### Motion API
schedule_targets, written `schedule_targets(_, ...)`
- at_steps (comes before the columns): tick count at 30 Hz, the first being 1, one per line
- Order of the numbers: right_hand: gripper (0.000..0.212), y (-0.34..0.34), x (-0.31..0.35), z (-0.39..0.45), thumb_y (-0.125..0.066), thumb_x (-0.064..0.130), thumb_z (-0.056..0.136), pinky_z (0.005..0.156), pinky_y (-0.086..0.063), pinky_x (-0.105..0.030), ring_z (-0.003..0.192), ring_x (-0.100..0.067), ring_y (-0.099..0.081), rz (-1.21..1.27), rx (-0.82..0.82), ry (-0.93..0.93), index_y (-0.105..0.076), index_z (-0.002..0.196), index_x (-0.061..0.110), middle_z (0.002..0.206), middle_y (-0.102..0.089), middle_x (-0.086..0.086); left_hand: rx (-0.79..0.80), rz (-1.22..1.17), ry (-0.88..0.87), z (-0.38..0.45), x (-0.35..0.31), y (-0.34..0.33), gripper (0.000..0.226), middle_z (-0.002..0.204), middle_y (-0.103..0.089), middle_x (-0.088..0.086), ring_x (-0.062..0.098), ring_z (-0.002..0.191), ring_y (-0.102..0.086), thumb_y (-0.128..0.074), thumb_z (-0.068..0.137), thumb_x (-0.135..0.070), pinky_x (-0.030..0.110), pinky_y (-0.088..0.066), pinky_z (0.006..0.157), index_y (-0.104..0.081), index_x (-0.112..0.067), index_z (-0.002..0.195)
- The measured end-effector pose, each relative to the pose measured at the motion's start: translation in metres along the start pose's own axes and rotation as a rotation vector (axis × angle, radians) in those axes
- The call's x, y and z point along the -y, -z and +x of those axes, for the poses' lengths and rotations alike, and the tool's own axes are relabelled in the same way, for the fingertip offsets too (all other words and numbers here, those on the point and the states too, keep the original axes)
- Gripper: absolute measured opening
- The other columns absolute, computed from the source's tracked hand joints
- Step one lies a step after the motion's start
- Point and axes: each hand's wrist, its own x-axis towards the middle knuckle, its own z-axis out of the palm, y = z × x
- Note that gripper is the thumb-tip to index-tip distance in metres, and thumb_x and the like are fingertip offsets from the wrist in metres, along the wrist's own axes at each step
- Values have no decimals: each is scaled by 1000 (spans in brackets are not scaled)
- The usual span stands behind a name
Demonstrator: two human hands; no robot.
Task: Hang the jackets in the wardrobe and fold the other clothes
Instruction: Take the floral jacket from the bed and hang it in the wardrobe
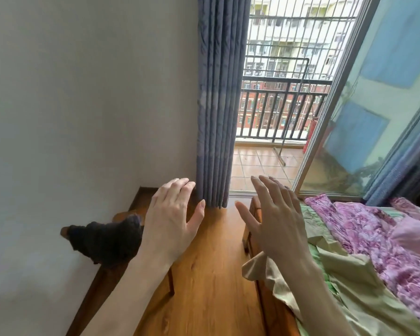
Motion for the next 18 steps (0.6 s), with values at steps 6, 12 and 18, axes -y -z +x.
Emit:
schedule_targets(6,70,-58,-33,111,-34,66,101,121,-30,-40,145,-19,-43,-34,-9,-38,-46,152,20,153,-51,0,16,-34,-25,116,33,-83,56,142,-65,4,28,132,-61,-46,102,-58,41,-39,112,-66,-19,138)
schedule_targets(12,66,-102,-59,194,-44,62,102,119,-33,-38,142,-20,-45,-46,-2,-67,-46,153,20,152,-52,-1,13,-72,-81,213,50,-143,52,140,-66,6,30,130,-62,-54,100,-51,42,-38,111,-66,-16,137)
schedule_targets(18,67,-139,-87,265,-42,64,102,119,-34,-40,144,-21,-44,-64,-22,-103,-46,152,20,154,-50,0,23,-109,-101,282,65,-194,53,141,-65,5,28,131,-61,-47,102,-53,42,-35,112,-65,-18,137)
